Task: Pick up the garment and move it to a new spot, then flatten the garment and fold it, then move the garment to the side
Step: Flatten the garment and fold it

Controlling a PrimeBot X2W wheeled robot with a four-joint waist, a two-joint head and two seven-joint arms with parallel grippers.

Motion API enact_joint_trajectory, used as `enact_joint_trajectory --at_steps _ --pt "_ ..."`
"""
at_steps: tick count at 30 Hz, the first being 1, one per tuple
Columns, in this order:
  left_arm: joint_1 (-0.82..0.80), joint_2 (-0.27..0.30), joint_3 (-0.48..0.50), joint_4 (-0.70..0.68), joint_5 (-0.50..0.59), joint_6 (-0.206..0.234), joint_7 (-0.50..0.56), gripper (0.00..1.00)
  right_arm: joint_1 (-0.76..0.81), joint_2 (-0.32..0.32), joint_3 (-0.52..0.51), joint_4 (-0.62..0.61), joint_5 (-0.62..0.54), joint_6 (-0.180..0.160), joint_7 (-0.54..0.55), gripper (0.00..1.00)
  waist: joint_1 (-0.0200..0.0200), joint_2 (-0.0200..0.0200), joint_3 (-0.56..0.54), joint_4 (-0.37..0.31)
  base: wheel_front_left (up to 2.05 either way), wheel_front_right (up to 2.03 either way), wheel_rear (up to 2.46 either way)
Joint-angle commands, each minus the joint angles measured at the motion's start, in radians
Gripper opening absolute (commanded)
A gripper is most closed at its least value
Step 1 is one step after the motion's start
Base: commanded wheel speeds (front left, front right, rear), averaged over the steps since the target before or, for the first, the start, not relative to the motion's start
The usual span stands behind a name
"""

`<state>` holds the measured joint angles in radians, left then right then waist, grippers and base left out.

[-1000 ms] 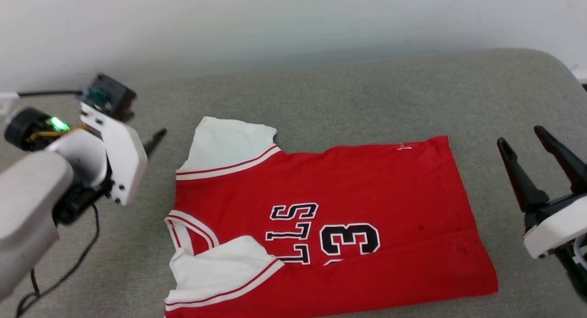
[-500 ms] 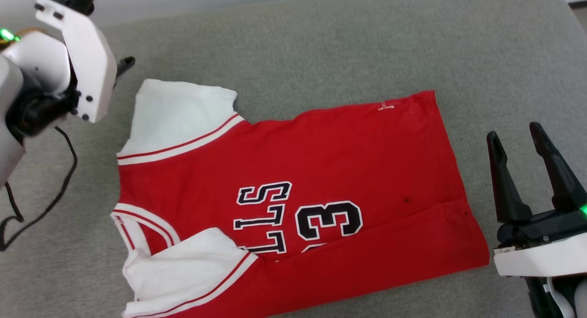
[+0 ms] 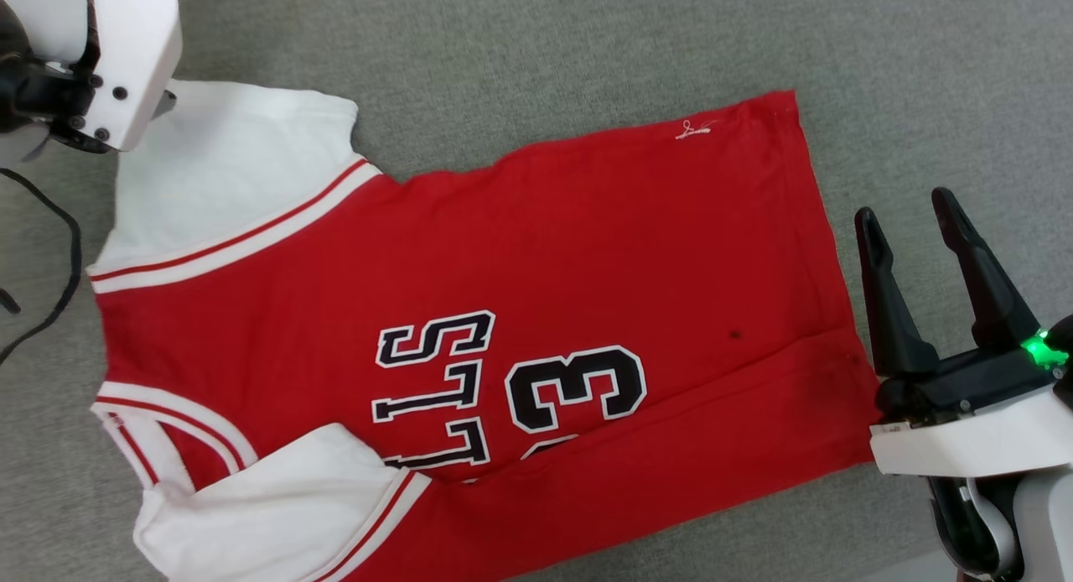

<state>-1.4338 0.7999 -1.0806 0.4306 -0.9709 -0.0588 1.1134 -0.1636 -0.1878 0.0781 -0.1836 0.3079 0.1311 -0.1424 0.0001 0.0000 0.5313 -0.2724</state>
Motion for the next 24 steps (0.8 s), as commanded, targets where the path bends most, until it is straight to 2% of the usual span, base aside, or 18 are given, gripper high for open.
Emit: enact_joint_trajectory --at_steps 1,8,9,10,11,19,24 --pt "-0.011 0.000 -0.002 0.004 0.007 0.006 0.005 1.00 -0.013 -0.001 0.002 0.004 0.001 -0.001 -0.009 1.00 -0.0001 0.0000 0.030 -0.017 0.00 0.00 0.00" --pt "0.017 0.019 -0.052 0.016 0.029 -0.005 0.050 1.00 -0.054 -0.007 0.038 0.058 0.017 -0.001 -0.045 1.00 -0.0001 0.0000 0.079 -0.033 0.00 0.00 0.00" --pt "0.028 0.024 -0.060 0.017 0.029 -0.010 0.055 0.96 -0.059 -0.009 0.040 0.065 0.018 -0.001 -0.049 1.00 -0.0001 0.0000 0.080 -0.034 0.00 0.00 0.00" --pt "0.037 0.027 -0.066 0.017 0.029 -0.013 0.057 0.31 -0.064 -0.011 0.042 0.072 0.021 -0.001 -0.053 1.00 -0.0001 0.0000 0.081 -0.034 0.00 0.00 0.00" --pt "0.046 0.030 -0.070 0.016 0.025 -0.018 0.061 0.00 -0.066 -0.014 0.043 0.079 0.024 -0.001 -0.055 1.00 -0.0001 0.0000 0.080 -0.033 0.00 0.00 0.00" --pt "0.068 0.008 -0.064 -0.006 0.018 -0.040 -0.028 0.00 -0.095 -0.056 0.007 0.101 0.034 -0.001 -0.074 1.00 -0.0001 0.0000 0.007 0.005 0.00 0.00 0.00" --pt "0.087 -0.023 -0.044 -0.014 -0.002 -0.048 -0.118 0.00 -0.126 -0.101 -0.043 0.058 -0.012 -0.001 -0.013 1.00 -0.0001 0.0000 -0.074 0.040 0.00 0.00 0.00"
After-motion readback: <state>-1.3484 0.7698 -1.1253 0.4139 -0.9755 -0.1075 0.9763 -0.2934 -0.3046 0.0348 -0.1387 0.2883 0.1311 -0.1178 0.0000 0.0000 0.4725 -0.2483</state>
